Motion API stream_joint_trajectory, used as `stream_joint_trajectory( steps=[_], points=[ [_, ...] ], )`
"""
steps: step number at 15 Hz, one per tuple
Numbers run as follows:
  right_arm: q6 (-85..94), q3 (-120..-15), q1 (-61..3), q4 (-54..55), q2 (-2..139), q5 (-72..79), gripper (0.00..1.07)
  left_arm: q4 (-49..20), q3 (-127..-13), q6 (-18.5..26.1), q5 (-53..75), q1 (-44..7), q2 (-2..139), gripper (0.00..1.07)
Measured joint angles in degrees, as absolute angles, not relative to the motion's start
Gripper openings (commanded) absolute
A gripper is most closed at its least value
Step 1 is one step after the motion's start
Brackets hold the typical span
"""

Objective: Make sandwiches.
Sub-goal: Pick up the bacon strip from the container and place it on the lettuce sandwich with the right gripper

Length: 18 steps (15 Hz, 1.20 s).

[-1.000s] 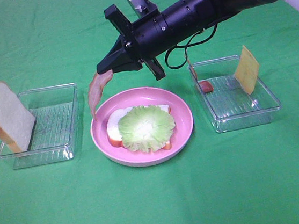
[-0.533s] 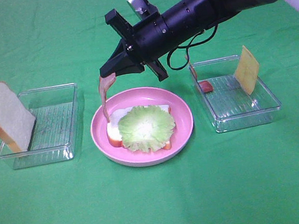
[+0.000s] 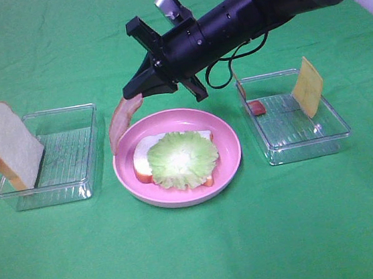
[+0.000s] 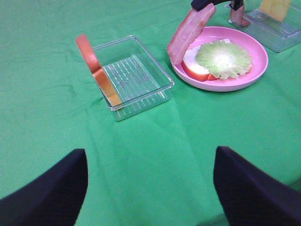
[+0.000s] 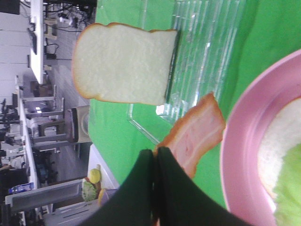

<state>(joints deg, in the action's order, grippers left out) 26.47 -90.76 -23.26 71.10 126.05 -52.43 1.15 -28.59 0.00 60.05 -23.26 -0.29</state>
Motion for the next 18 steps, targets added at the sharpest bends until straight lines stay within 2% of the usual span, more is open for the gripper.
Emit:
stream_joint_trajectory(
  steps=[2,3,9,15,16,17,18],
  points=[
    [25.67,-90.76,-23.26,68.87,126.05,-52.14,0.0,1.15,-28.59,0.0,60.05,-23.26,-0.29,0.71],
    [22.52,-90.76,-23.03,63.37,126.05,-50.99,0.0,1.15,-28.59,0.0,60.05,-23.26,-0.29,0.71],
    [13.52,-90.76,-20.45,47.21,123.19,-48.47,0.0,1.15,-28.59,0.0,60.05,-23.26,-0.29,0.71],
    [8.14,-90.76,-20.34,39.71,122.67,-50.08,0.0,1.15,-28.59,0.0,60.05,-23.26,-0.29,0.71],
    [7.85,-90.76,-20.34,39.65,122.67,-50.82,0.03,1.15,-28.59,0.0,60.05,-23.26,-0.29,0.71],
    [7.62,-90.76,-20.34,39.59,122.67,-52.14,0.31,1.15,-28.59,0.0,60.05,-23.26,-0.29,0.71],
    [7.62,-90.76,-20.34,39.25,122.67,-52.77,0.46,1.15,-28.59,0.0,60.05,-23.26,-0.29,0.71]
  ],
)
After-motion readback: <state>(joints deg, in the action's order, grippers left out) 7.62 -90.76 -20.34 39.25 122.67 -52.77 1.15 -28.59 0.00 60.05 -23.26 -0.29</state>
